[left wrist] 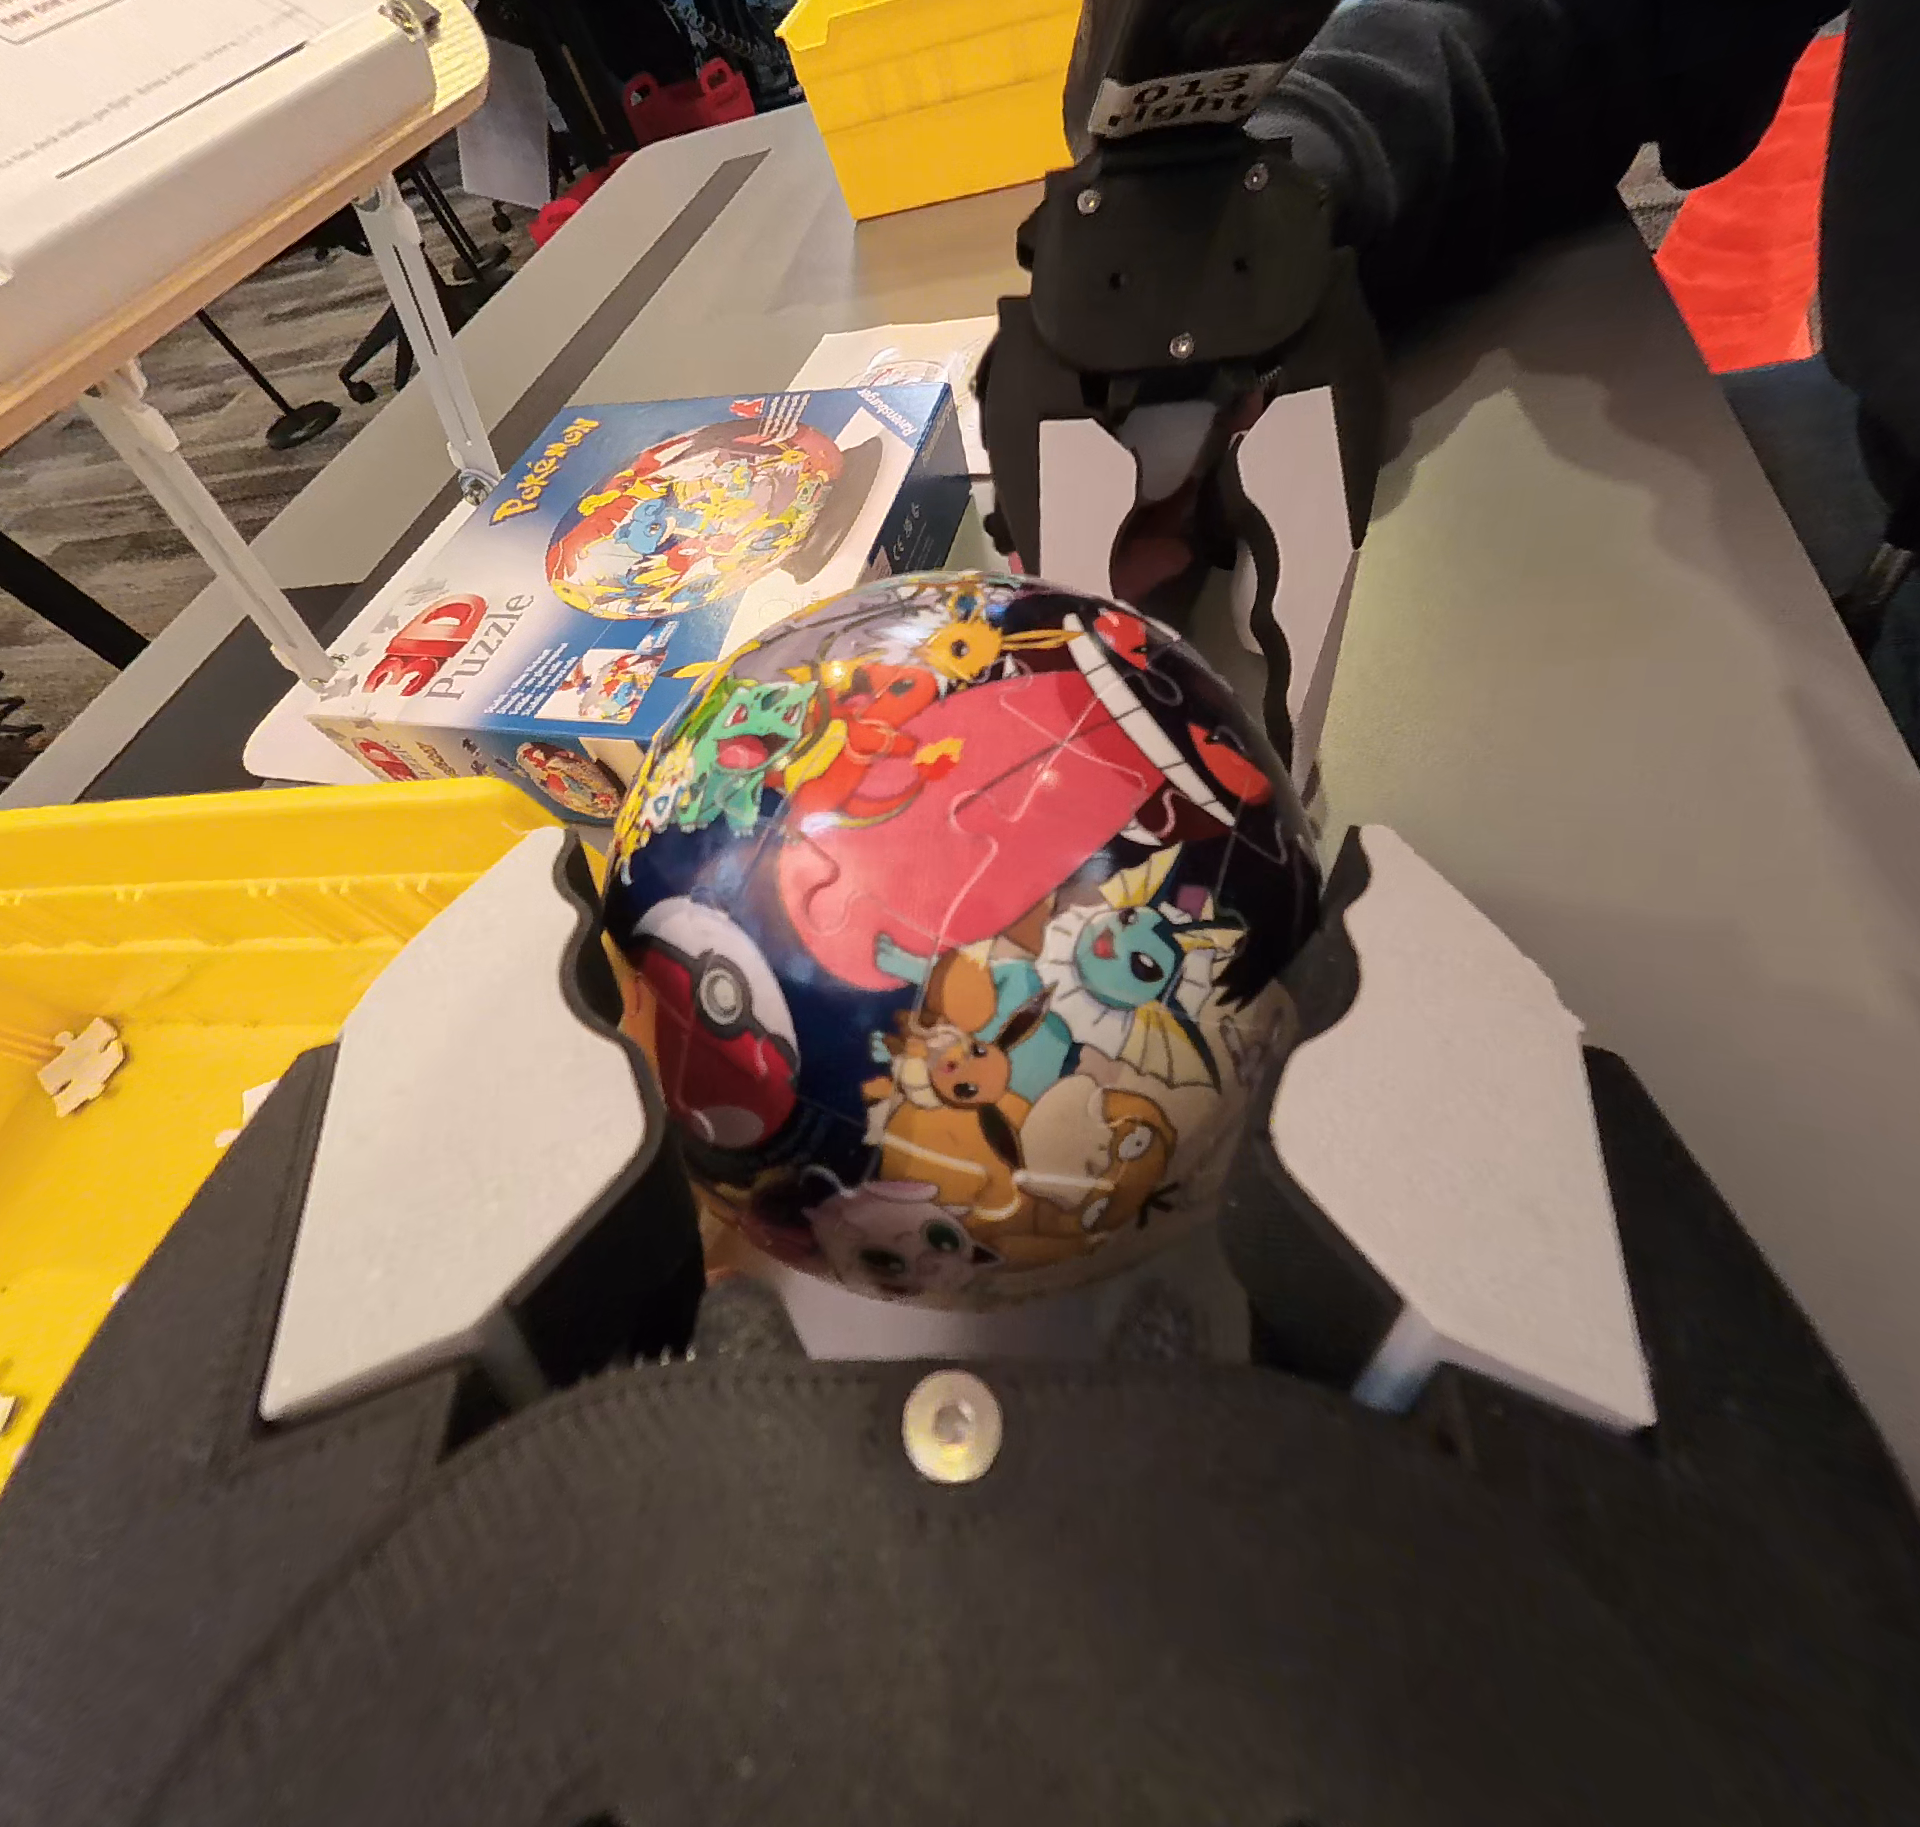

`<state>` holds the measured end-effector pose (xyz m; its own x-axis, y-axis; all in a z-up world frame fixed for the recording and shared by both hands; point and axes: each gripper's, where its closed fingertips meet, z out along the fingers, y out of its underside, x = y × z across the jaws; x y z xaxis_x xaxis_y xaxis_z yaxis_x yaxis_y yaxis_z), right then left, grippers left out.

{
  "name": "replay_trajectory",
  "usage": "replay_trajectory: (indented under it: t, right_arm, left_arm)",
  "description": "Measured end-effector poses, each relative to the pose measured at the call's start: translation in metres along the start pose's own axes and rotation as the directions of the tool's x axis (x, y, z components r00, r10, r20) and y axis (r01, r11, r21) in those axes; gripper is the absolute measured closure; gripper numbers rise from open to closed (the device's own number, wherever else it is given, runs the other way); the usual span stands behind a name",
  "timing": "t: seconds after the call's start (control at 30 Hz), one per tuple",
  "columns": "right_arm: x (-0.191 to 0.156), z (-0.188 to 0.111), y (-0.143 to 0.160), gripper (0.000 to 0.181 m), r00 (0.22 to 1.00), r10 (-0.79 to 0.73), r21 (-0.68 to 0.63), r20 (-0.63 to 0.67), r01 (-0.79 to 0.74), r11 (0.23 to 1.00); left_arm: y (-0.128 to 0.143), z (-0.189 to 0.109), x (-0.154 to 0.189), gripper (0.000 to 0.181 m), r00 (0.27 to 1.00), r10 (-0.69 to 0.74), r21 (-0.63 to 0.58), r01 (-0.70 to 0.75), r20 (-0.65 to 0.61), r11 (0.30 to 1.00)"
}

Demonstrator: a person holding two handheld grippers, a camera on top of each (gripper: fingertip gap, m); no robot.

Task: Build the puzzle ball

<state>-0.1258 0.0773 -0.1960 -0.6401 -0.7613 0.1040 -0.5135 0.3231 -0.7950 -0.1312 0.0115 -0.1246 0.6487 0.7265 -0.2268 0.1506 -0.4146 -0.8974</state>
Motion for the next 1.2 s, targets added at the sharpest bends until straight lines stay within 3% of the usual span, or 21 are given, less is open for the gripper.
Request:
replay_trajectory:
  t: [0.23,0.6,1.2]
  right_arm:
    - [0.0,-0.005,-0.004,0.14,0.995,0.082,0.047,0.052,-0.084,0.995]
    - [-0.008,0.004,0.001,0.14,0.998,0.012,-0.016,0.055,-0.011,1.0]
    - [-0.013,0.005,0.001,0.137,0.999,0.007,-0.029,0.049,-0.006,1.0]
  left_arm:
    - [0.0,-0.009,-0.002,0.053,0.998,-0.064,0.056,0.063,0.017,0.996]
    - [-0.001,-0.015,-0.006,0.053,0.982,-0.187,0.179,0.181,0.02,0.967]
    - [0.006,-0.014,-0.004,0.052,0.985,-0.174,0.136,0.171,0.015,0.976]
